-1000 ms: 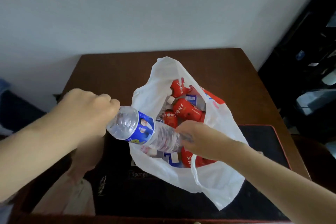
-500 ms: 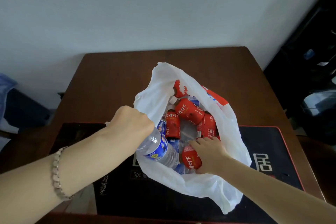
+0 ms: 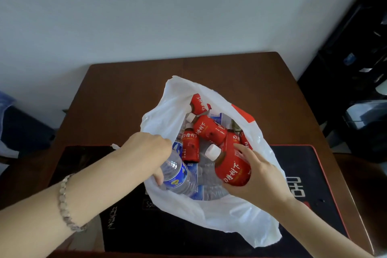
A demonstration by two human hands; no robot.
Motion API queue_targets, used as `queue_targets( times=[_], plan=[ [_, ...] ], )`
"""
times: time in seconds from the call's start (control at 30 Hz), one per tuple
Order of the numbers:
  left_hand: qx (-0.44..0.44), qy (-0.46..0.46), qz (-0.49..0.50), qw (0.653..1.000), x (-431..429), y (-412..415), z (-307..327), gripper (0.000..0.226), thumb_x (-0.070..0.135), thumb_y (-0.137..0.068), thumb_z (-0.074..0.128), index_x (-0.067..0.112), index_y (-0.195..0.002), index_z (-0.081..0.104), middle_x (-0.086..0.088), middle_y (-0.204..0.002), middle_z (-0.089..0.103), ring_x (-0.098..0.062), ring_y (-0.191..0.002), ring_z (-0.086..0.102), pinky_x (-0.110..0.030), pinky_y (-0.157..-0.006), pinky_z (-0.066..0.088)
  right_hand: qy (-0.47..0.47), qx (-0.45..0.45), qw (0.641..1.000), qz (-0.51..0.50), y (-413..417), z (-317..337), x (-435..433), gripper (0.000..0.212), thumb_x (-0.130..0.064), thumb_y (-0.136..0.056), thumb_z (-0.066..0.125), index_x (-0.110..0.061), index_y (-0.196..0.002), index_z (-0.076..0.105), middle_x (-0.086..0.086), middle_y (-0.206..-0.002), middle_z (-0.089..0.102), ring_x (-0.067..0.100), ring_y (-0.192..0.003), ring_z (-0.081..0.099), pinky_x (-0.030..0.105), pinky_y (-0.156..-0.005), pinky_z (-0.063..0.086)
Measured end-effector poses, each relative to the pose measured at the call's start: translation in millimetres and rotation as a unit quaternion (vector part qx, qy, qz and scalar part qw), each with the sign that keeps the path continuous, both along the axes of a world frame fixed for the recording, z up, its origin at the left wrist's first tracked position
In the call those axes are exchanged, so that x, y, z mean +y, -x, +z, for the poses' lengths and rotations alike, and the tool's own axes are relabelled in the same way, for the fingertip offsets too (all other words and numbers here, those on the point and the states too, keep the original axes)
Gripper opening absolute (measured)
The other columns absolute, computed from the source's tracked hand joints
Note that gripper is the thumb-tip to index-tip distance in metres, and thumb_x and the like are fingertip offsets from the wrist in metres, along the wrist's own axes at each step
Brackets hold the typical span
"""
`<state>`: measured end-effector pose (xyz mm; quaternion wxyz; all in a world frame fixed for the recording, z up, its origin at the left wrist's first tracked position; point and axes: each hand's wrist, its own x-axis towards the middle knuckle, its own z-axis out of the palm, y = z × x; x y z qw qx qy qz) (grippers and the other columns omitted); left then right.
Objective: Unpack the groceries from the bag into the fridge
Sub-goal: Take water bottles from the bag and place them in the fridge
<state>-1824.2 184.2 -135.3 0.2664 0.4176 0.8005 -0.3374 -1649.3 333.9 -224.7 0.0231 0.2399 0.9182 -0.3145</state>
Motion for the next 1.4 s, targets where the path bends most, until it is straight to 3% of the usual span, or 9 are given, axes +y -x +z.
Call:
queue_targets(
  times=[0.1,0.27,0.4,0.57,0.67,0.77,0.97,1.1,1.4],
  plan=[
    [-0.038,-0.098,0.013,0.994,-13,6,-1,0.053,0.052,-0.078,0.065,0.019,-0.093,0.026,0.007,-0.071,0.028,-0.013,-0.062,0.039,-0.022,-0.047,0.023,0.029,0.027,0.999,0.0,-3,5,2,0.093,-0.06,-0.062,0.074,-0.036,-0.138,0.028,-0.014,-0.133,0.045,0.006,-0.107,0.053,0.014,-0.085,0.046],
    [-0.017,-0.345,0.012,0.938,-33,6,-21,0.038,0.061,-0.089,0.035,0.027,-0.089,0.02,0.007,-0.075,0.043,-0.013,-0.055,0.042,-0.019,-0.044,0.026,0.039,0.05,0.997,-0.051,-7,19,-7,0.09,-0.056,-0.057,0.079,-0.041,-0.132,0.034,-0.026,-0.117,0.041,0.0,-0.096,0.05,0.0,-0.069,0.036],
    [-0.039,-0.523,0.043,0.85,-37,9,-44,0.04,0.058,-0.078,0.046,0.02,-0.068,0.038,0.009,-0.044,0.025,-0.009,-0.033,0.026,-0.01,-0.037,0.015,0.024,0.084,0.984,-0.155,-8,25,-23,0.074,-0.054,-0.053,0.081,-0.056,-0.111,0.034,-0.041,-0.102,0.039,-0.004,-0.089,0.051,0.004,-0.075,0.037],
    [-0.1,-0.609,-0.013,0.787,-23,6,-45,0.031,0.044,-0.069,0.063,0.025,-0.061,0.039,0.017,-0.046,0.037,-0.002,-0.032,0.027,0.001,-0.041,0.012,0.018,0.11,0.951,-0.289,-14,25,-51,0.07,-0.05,-0.056,0.083,-0.064,-0.101,0.032,-0.046,-0.099,0.034,0.0,-0.096,0.049,0.011,-0.081,0.038],
    [-0.143,-0.625,-0.131,0.756,-14,-8,-39,0.031,0.049,-0.071,0.061,0.021,-0.063,0.05,0.014,-0.051,0.05,-0.002,-0.041,0.033,0.001,-0.051,0.02,0.005,0.14,0.93,-0.341,-27,37,-66,0.068,-0.048,-0.054,0.083,-0.062,-0.099,0.034,-0.044,-0.096,0.038,-0.005,-0.089,0.05,0.004,-0.077,0.036],
    [-0.182,-0.647,-0.193,0.715,4,-29,-18,0.03,0.047,-0.068,0.066,0.019,-0.07,0.056,0.01,-0.061,0.06,-0.002,-0.052,0.042,-0.007,-0.056,0.034,-0.015,0.166,0.9,-0.402,-58,49,-78,0.074,-0.041,-0.051,0.087,-0.058,-0.1,0.035,-0.042,-0.098,0.04,-0.001,-0.094,0.051,0.014,-0.084,0.042],
    [-0.304,-0.635,-0.253,0.664,52,-123,30,0.03,0.05,-0.072,0.062,0.024,-0.07,0.049,0.016,-0.06,0.05,-0.002,-0.046,0.049,-0.004,-0.046,0.033,-0.065,0.218,0.8,-0.556,-159,77,-108,0.081,-0.031,-0.047,0.09,-0.041,-0.113,0.043,-0.025,-0.099,0.054,0.007,-0.095,0.054,0.012,-0.076,0.044],
    [-0.362,-0.607,-0.324,0.629,66,-225,42,0.027,0.048,-0.069,0.065,0.024,-0.069,0.052,0.016,-0.061,0.052,-0.005,-0.05,0.053,-0.009,-0.046,0.038,-0.09,0.243,0.721,-0.643,-245,90,-142,0.083,-0.023,-0.049,0.09,-0.035,-0.113,0.039,-0.006,-0.103,0.058,0.017,-0.093,0.058,0.022,-0.074,0.048],
    [-0.431,-0.528,-0.452,0.575,26,-521,55,0.034,0.056,-0.073,0.063,0.022,-0.079,0.062,0.005,-0.072,0.066,-0.018,-0.068,0.061,-0.023,-0.06,0.045,-0.124,0.22,0.554,-0.793,-491,99,-272,0.081,-0.026,-0.05,0.09,-0.041,-0.109,0.037,-0.008,-0.095,0.059,0.018,-0.088,0.057,0.016,-0.065,0.041]
  ],
)
